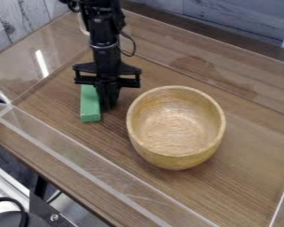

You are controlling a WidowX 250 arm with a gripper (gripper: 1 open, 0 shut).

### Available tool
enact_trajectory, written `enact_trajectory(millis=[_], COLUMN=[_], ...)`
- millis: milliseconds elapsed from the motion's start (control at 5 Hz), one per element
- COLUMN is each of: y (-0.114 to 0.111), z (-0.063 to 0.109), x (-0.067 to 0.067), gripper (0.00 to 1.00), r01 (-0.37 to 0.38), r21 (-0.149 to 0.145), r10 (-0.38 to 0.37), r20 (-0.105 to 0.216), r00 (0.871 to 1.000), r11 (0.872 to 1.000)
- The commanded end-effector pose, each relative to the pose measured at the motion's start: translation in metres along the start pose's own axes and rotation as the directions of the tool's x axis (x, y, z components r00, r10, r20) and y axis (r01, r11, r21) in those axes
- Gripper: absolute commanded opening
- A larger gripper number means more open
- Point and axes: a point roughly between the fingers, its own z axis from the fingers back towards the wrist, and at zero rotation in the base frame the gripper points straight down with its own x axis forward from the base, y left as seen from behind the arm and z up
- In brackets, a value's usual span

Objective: Put the green block in the brown bowl

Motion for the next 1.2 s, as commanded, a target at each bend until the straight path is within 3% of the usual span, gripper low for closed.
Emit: enact_trajectory(millis=[0, 200, 600, 800, 1000], y=[-0.001, -0.009, -0.031, -0.055, -0.042], z=[0.011, 0.022, 0.059, 0.078, 0.068], x=[0.011, 0.007, -0.003, -0.010, -0.017], gripper=[0.00, 0.00, 0.00, 0.00, 1.00], r01=[-0.013, 0.005, 0.089, 0.140, 0.155], r21=[-0.003, 0.000, -0.074, -0.071, -0.046], r10=[0.014, -0.005, -0.083, -0.136, -0.154], r20=[0.034, 0.053, 0.079, 0.057, 0.029], r00=[0.999, 0.999, 0.993, 0.989, 0.988], r11=[1.000, 1.000, 0.993, 0.988, 0.987])
